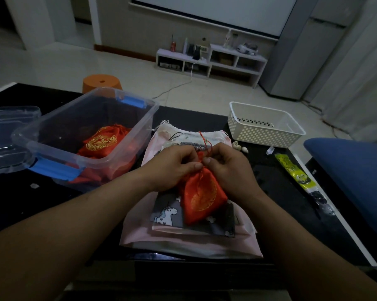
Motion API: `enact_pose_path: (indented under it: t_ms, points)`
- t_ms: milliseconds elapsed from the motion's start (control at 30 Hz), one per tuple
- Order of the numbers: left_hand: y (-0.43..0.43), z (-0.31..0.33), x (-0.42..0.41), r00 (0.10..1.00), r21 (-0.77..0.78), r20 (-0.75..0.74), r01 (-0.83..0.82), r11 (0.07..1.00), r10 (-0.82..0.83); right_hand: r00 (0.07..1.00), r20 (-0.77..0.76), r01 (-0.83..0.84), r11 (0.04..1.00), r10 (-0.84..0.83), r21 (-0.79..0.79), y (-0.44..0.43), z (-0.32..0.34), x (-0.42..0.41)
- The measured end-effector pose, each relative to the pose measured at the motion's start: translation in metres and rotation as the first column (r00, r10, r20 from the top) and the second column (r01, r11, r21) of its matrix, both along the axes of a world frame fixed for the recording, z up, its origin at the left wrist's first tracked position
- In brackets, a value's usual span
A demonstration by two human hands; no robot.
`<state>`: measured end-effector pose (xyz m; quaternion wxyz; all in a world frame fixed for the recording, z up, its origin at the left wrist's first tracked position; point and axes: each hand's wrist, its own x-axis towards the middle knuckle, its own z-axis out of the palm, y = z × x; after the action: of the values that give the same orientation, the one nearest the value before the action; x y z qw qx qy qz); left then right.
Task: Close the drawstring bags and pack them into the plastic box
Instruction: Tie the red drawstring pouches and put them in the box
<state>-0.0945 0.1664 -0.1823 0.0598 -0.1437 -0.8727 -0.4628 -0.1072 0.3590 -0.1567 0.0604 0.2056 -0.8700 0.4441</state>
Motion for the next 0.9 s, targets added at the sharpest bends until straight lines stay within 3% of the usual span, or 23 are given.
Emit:
enact_pose_path:
  t_ms: [267, 433, 900]
  points:
    - [0.003, 0.0, 0.008, 0.995, -0.142, -0.072, -0.075, 0.987, 0.065, 0.999, -0.011, -0.029, 0.997, 0.03, 0.07, -0.008, -0.001, 0.008]
    - [0.002, 0.0, 0.008, 0.99, -0.113, -0.114, -0.095, 0.989, 0.082, 0.999, -0.039, 0.016, 0.997, -0.013, 0.076, -0.01, -0.003, 0.007]
    - [0.001, 0.004, 0.01, 0.997, 0.091, 0.067, 0.017, 0.996, -0.023, 0.999, -0.035, 0.029, 1.0, -0.029, 0.007, -0.005, -0.008, 0.006]
